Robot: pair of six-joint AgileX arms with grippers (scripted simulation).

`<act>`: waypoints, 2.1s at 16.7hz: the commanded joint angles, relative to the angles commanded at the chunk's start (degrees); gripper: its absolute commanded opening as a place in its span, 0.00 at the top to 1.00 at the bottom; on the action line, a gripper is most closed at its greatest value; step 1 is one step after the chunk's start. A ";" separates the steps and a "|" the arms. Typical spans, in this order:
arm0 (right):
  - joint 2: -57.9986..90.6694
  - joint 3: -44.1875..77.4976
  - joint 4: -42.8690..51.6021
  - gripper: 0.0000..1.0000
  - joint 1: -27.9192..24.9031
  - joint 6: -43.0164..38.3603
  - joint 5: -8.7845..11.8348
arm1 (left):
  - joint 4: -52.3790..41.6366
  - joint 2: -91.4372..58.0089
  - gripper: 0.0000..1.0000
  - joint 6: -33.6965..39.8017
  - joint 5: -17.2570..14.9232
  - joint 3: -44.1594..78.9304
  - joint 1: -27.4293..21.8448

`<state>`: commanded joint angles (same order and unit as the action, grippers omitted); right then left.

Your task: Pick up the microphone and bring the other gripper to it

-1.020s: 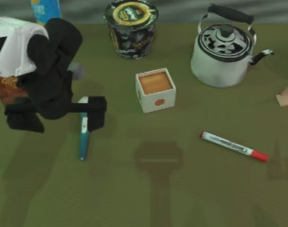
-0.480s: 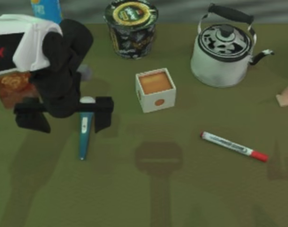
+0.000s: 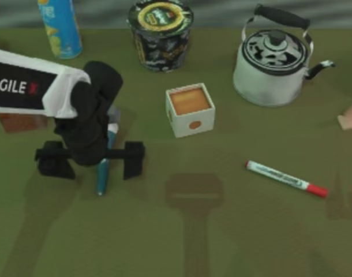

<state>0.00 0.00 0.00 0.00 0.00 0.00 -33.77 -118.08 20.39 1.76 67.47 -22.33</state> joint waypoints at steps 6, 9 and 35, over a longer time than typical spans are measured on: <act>0.00 0.00 0.00 0.00 0.00 0.00 0.00 | 2.92 -2.18 0.00 -0.09 -0.03 -1.15 0.08; 0.00 0.00 0.00 0.00 0.00 0.00 0.00 | 2.92 -2.18 0.23 -0.09 -0.03 -1.15 0.08; 0.00 0.00 0.00 0.00 0.00 0.00 0.00 | 13.48 3.91 1.00 -4.02 -3.38 -2.60 0.16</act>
<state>0.00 0.00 0.00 0.00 0.00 0.00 -20.29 -114.17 16.37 -1.62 64.87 -22.18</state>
